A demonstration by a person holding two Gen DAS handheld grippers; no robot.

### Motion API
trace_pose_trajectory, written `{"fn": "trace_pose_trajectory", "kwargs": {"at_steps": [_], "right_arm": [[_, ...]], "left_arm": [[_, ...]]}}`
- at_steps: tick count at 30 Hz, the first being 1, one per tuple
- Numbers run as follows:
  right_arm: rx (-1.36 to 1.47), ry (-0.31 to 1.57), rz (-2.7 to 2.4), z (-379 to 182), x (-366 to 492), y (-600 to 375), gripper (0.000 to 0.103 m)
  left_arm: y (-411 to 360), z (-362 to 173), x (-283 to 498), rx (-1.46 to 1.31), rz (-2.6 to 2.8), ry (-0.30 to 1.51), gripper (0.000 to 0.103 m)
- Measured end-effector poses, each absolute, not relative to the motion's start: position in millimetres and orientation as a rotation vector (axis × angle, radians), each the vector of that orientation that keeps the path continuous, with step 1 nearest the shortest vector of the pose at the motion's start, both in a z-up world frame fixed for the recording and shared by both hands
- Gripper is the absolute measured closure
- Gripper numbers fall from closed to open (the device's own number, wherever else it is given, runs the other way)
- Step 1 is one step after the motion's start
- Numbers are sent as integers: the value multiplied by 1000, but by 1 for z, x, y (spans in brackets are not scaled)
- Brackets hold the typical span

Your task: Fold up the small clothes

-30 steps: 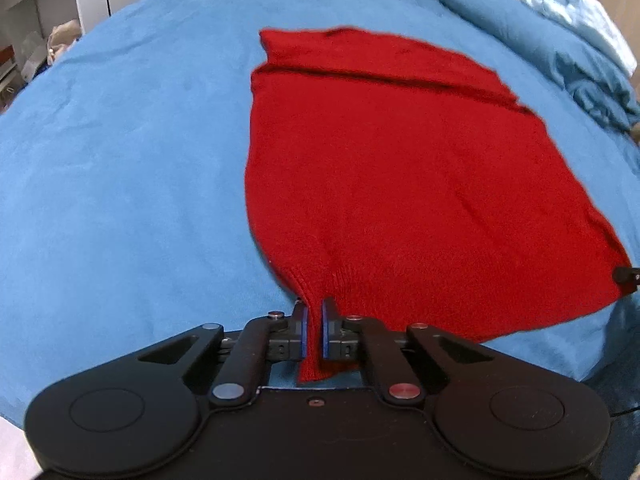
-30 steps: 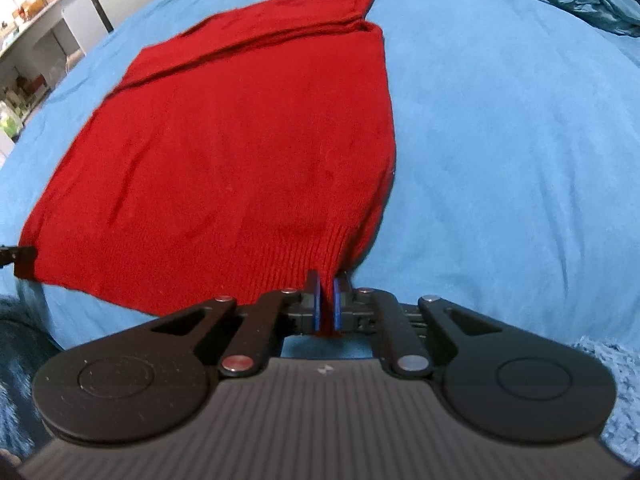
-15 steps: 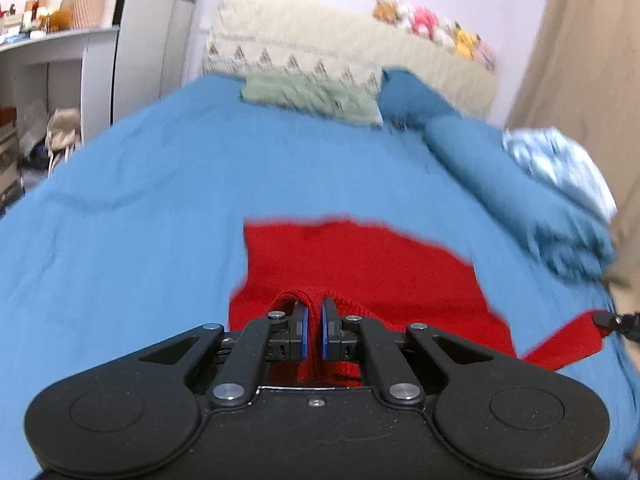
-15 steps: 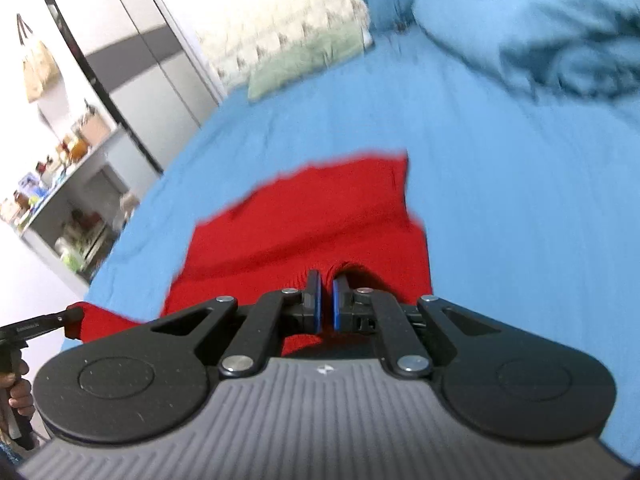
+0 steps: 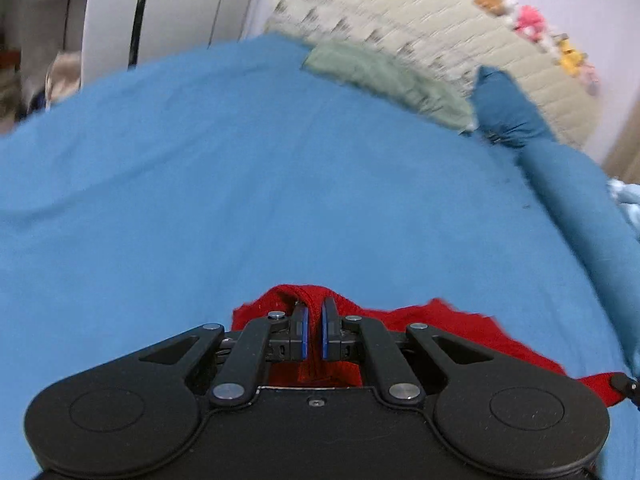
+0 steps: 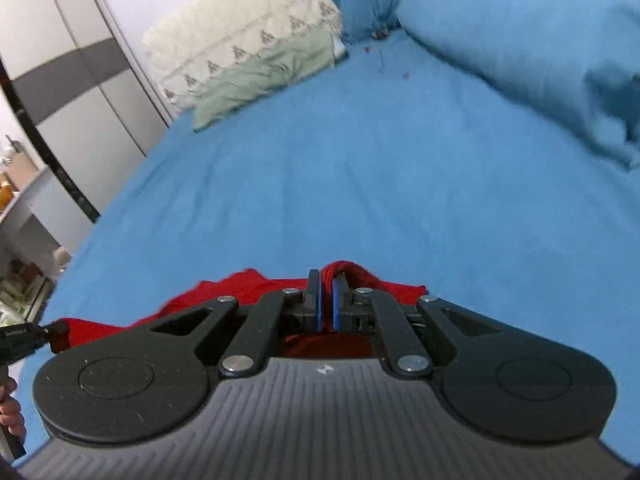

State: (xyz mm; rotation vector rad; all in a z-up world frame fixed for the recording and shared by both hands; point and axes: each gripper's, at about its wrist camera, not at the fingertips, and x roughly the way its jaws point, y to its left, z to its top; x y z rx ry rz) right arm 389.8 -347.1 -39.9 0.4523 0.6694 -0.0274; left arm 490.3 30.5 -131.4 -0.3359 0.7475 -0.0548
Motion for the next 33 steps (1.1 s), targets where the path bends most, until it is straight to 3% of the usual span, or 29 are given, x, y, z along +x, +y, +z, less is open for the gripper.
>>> {"fn": "trace_pose_trajectory", "kwargs": {"at_steps": [6, 9, 10, 11, 12, 13, 15, 17, 25, 33], "right_arm": [[505, 677, -86, -76, 433, -358, 83], [522, 667, -74, -84, 440, -361, 74], [497, 659, -77, -82, 439, -359, 65], [474, 649, -74, -79, 437, -358, 34], [440, 633, -73, -75, 434, -356, 7], [397, 604, -81, -70, 425, -351, 4], [314, 543, -33, -61, 401, -339, 3], [263, 553, 27, -62, 382, -324, 1], [246, 728, 23, -120, 349, -297, 0], [255, 725, -82, -101, 330, -325, 0]], "left_arm": [[38, -156, 522, -365, -33, 794, 94], [43, -156, 522, -403, -32, 794, 76], [47, -152, 515, -409, -40, 777, 64], [47, -146, 509, -403, -44, 755, 50], [48, -138, 496, -380, -49, 721, 43], [47, -130, 485, -348, -55, 688, 34], [41, -123, 460, -258, -93, 662, 26], [30, -131, 441, -192, -158, 705, 11], [19, -185, 419, -64, -160, 857, 11], [45, -151, 406, -138, -76, 839, 11]]}}
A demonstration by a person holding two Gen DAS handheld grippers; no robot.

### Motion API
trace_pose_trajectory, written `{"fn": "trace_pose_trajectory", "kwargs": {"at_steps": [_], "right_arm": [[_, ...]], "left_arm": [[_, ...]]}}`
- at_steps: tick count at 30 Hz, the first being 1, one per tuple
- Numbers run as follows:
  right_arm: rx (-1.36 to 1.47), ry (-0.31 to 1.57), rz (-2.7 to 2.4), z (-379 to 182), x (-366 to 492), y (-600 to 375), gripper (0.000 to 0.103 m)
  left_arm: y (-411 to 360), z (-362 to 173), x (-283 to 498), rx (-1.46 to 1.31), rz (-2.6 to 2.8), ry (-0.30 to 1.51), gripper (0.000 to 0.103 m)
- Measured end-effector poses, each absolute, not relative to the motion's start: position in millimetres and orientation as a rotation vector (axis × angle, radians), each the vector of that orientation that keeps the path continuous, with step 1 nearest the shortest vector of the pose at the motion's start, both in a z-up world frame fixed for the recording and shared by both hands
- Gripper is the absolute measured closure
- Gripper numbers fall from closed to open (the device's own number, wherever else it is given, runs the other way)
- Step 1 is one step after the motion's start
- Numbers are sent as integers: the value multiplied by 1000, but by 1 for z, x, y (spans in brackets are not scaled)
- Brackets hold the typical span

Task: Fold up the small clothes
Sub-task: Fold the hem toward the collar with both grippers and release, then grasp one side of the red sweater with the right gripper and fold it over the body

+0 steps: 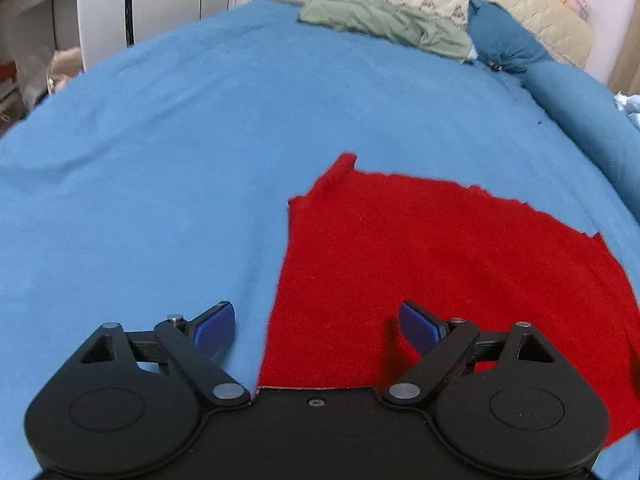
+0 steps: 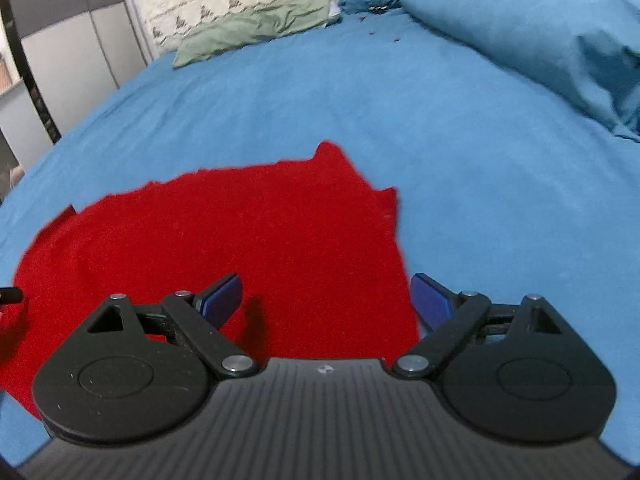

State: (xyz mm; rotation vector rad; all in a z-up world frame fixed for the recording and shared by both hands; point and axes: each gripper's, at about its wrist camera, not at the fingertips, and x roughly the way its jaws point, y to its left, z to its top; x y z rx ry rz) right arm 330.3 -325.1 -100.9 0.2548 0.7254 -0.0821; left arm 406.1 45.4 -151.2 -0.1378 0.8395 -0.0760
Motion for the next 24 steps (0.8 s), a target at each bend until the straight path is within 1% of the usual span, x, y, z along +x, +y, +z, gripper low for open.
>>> {"fn": "trace_pose_trajectory", "kwargs": {"at_steps": [3, 5, 9, 11, 16, 20, 23, 24], "right_arm": [[268, 708, -60, -86, 316, -338, 0], [264, 712, -38, -81, 304, -343, 0], [197, 760, -16, -81, 286, -338, 0], [170, 755, -30, -84, 279, -335, 0], [179, 774, -29, -98, 288, -342, 0], [164, 803, 2, -110, 305, -346, 0], [180, 851, 38, -122, 317, -346, 7], [179, 850, 47, -124, 317, -344, 13]], "left_arm": [[34, -132, 383, -74, -129, 798, 9], [17, -123, 375, 2, -136, 776, 4], [-29, -115, 363, 53, -228, 762, 3], [-47, -118, 357, 59, -238, 746, 1], [-83, -133, 355, 125, -292, 800, 1], [-97, -145, 368, 84, -317, 836, 1], [-109, -153, 377, 102, -311, 860, 1], [-114, -156, 380, 115, -295, 872, 1]]}}
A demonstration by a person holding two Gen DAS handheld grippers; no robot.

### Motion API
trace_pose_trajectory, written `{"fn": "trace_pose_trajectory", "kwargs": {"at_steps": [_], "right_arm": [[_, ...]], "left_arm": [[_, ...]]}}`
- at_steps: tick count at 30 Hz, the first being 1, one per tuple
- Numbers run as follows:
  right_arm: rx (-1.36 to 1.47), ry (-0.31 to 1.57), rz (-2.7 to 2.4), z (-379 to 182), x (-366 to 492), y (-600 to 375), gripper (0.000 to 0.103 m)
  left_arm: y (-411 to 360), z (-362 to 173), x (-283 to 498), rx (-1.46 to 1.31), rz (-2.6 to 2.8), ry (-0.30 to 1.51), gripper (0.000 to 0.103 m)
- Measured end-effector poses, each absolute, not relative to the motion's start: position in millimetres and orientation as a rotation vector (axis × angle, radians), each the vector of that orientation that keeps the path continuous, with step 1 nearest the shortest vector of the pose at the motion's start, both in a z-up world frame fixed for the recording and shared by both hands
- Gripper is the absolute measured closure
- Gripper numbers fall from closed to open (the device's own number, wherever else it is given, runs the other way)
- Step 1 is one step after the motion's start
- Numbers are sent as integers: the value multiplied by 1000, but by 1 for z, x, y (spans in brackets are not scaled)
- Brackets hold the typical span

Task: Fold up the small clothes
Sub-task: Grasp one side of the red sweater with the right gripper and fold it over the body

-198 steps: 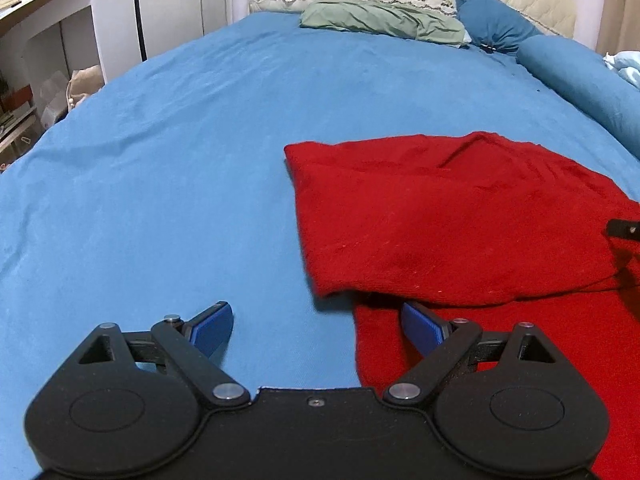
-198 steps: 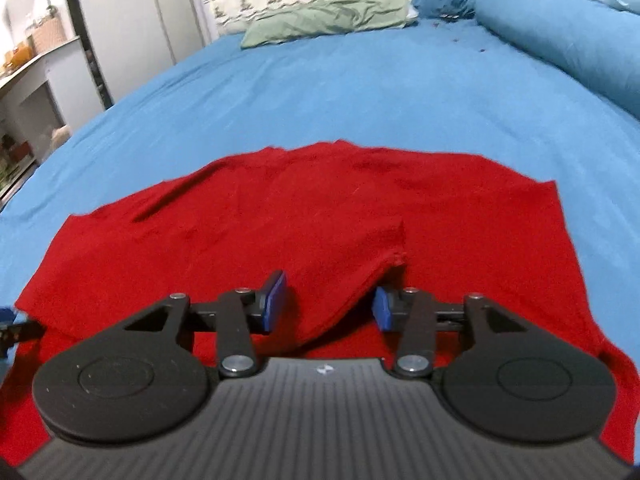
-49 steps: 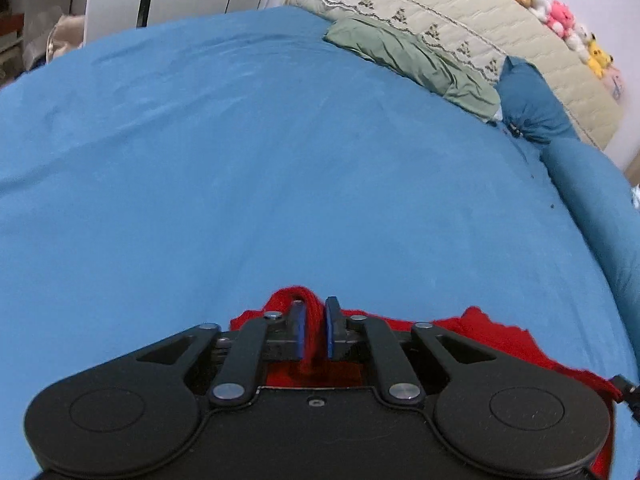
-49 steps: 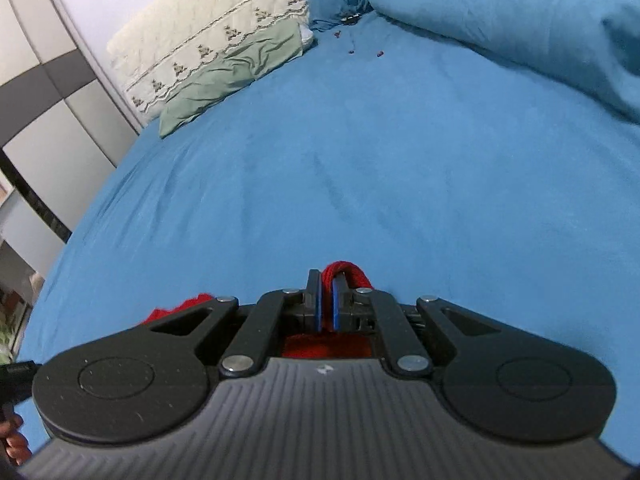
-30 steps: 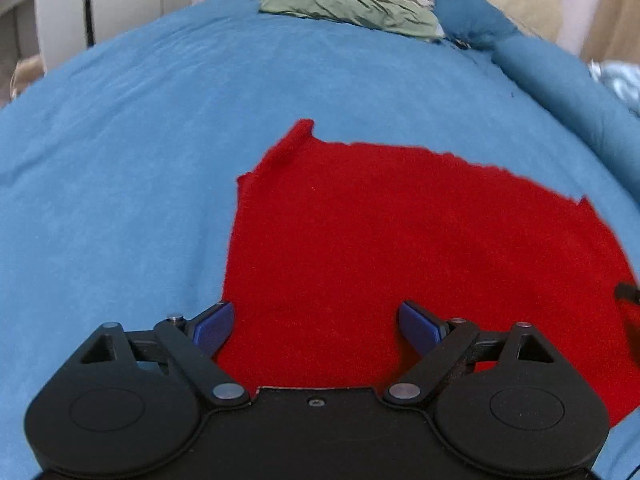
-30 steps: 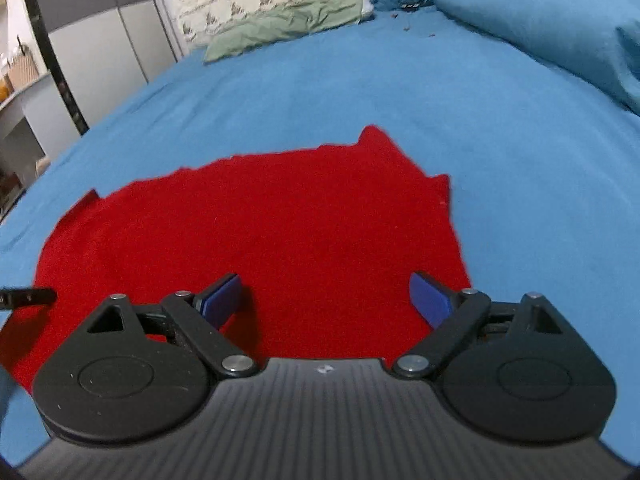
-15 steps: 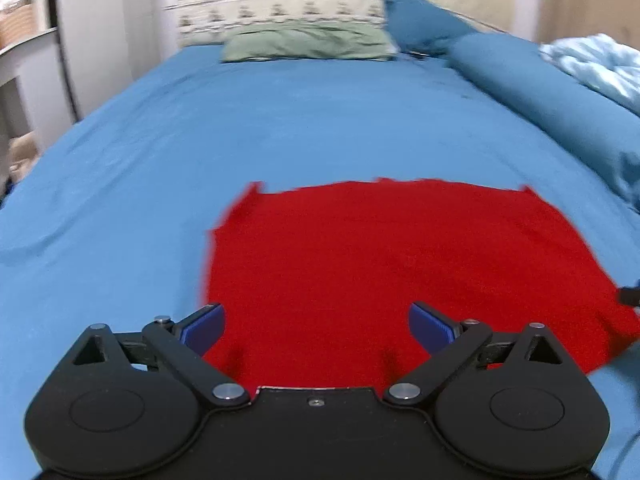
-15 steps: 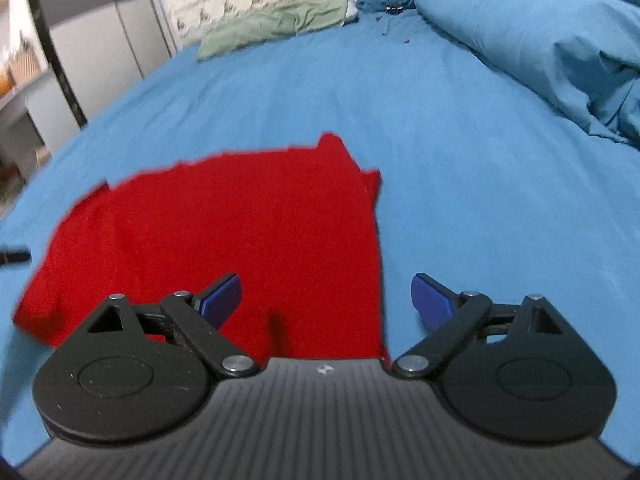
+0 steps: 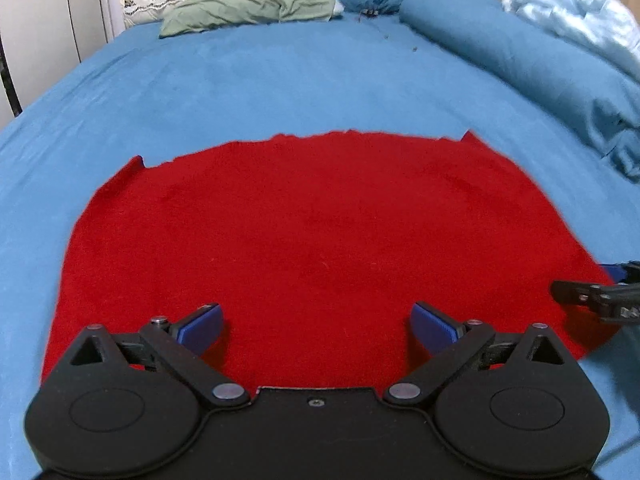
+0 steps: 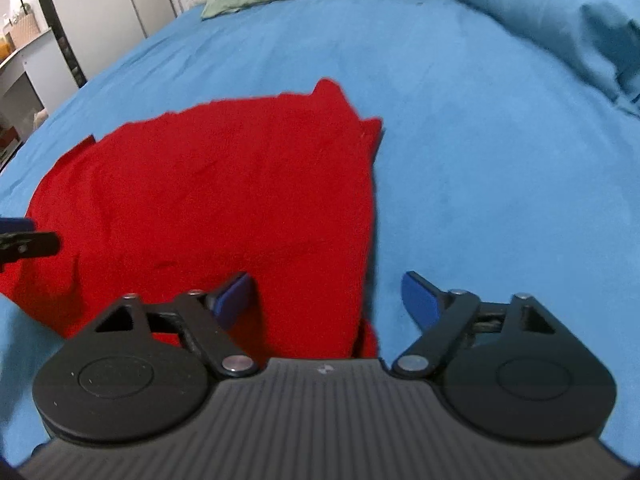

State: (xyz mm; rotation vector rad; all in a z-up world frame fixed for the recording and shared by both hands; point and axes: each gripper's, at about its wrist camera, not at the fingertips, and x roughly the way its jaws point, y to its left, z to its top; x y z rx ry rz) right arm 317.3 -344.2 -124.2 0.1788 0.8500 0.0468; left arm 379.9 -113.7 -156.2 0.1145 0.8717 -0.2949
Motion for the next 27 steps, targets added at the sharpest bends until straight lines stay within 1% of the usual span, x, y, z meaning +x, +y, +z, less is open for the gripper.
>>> {"fn": "trace_pose_trajectory", "kwargs": {"at_steps": [1, 2, 3, 4, 5, 6, 7, 8, 9, 12, 15, 18, 21, 24, 27], "right_arm": [[170, 841, 61, -126, 316, -342, 18], [159, 840, 88, -126, 316, -339, 29], [153, 842, 110, -127, 315, -337, 35], [151, 843, 120, -127, 315, -335, 37], [157, 845, 126, -126, 315, -335, 47], [177, 851, 139, -126, 316, -337, 55], [198, 855, 137, -125, 317, -339, 60], [219, 861, 129, -123, 319, -342, 71], [258, 869, 128, -121, 322, -346, 74], [385, 887, 90, -107, 330, -354, 76], [459, 846, 104, -76, 339, -346, 76], [421, 766, 195, -29, 355, -309, 76], [345, 729, 344, 6, 378, -243, 76], [198, 745, 500, 9, 396, -159, 76], [61, 822, 615, -25, 410, -75, 76]], "left_arm": [[-117, -159, 381, 118, -278, 883, 1], [-118, -163, 384, 115, -266, 898, 1], [-119, -167, 388, 105, -256, 920, 1], [-119, -170, 390, 97, -246, 935, 1], [-120, -173, 391, 102, -237, 939, 0], [-122, -175, 393, 119, -232, 938, 0], [-124, -176, 393, 137, -229, 941, 0], [-127, -177, 394, 158, -225, 945, 0], [-128, -179, 398, 168, -221, 952, 0], [-128, -176, 405, 166, -216, 989, 0], [-119, -165, 404, 151, -252, 984, 2], [-87, -145, 392, 129, -248, 923, 2], [-40, -131, 378, 76, -233, 901, 2], [9, -127, 361, 44, -199, 891, 2], [47, -134, 343, 34, -174, 899, 2]]}}
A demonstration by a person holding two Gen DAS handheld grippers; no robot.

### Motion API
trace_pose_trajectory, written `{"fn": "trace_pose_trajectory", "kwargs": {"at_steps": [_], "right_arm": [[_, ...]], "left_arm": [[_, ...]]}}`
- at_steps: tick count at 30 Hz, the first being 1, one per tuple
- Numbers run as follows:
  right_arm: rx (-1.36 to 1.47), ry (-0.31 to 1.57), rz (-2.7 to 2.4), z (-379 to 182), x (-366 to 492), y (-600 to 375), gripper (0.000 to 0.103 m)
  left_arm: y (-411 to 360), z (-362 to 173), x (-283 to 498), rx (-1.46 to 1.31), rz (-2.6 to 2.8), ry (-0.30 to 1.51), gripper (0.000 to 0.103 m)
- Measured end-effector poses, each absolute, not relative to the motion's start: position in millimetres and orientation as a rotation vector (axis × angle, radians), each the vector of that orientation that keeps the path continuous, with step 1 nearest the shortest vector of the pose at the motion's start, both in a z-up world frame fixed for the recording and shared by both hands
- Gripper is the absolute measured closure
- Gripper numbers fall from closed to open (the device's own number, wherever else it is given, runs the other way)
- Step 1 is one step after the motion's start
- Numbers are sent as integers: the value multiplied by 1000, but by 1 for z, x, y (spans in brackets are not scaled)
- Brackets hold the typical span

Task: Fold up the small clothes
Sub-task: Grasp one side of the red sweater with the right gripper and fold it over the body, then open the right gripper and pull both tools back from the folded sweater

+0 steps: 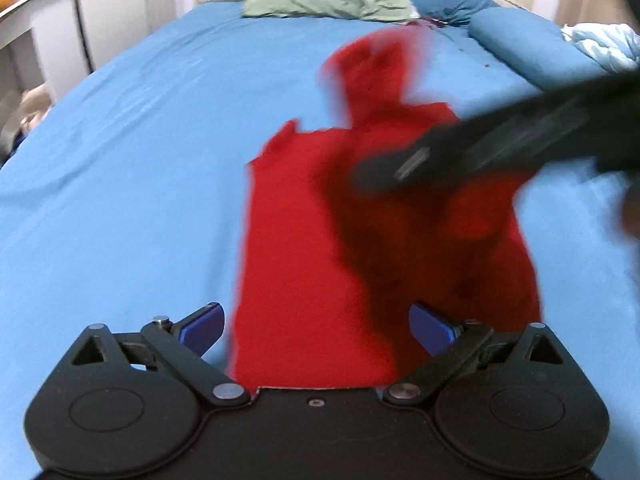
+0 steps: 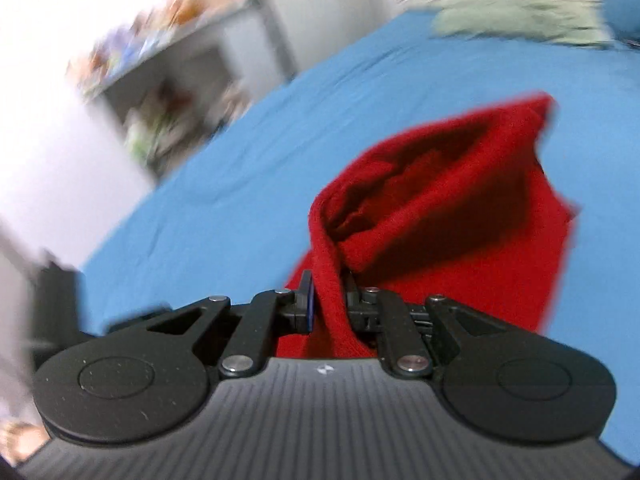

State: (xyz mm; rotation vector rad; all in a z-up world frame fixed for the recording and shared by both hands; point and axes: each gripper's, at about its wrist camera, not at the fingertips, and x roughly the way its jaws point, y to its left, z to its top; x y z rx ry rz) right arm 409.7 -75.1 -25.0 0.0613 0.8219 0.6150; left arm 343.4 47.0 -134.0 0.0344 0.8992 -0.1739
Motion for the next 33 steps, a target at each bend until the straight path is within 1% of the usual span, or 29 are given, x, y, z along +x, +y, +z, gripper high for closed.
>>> {"fn": "trace_pose_trajectory", "kwargs": {"at_steps": [2, 4, 5, 7, 8, 9, 11, 13, 15, 18, 23, 27, 33], "right_arm": [[-24, 888, 612, -60, 414, -30, 76], [-62, 928, 588, -87, 416, -8, 75], [-68, 928, 571, -94, 417, -3, 72], [-51, 904, 571, -95, 416, -4, 54], [-34, 903, 590, -91, 415, -6, 31], [-29, 891, 599, -85, 411, -9, 20], [-20, 805, 609, -64, 404, -23, 19], [23, 726, 586, -42, 390, -54, 14], [45, 652, 495, -31, 371, -87, 6], [-5, 601, 358, -45, 332, -129, 6], [-63, 654, 249, -107, 288, -145, 7], [-11, 658, 205, -135, 279, -148, 8], [4, 669, 130, -151, 293, -140, 9]], "left_arm": [[64, -142, 334, 37, -172, 902, 2], [74, -148, 327, 26, -179, 897, 2], [79, -150, 324, 12, -188, 896, 2], [83, -150, 320, -18, -204, 890, 2], [84, -149, 318, -36, -216, 883, 2], [80, -148, 320, -47, -224, 879, 2], [80, -145, 317, -57, -241, 861, 2], [78, -142, 313, -56, -250, 846, 2], [73, -141, 311, -57, -251, 836, 2], [71, -143, 313, -74, -245, 840, 2], [70, -147, 318, -94, -220, 849, 2], [75, -146, 318, -87, -215, 848, 2], [79, -146, 318, -99, -212, 839, 2]]}}
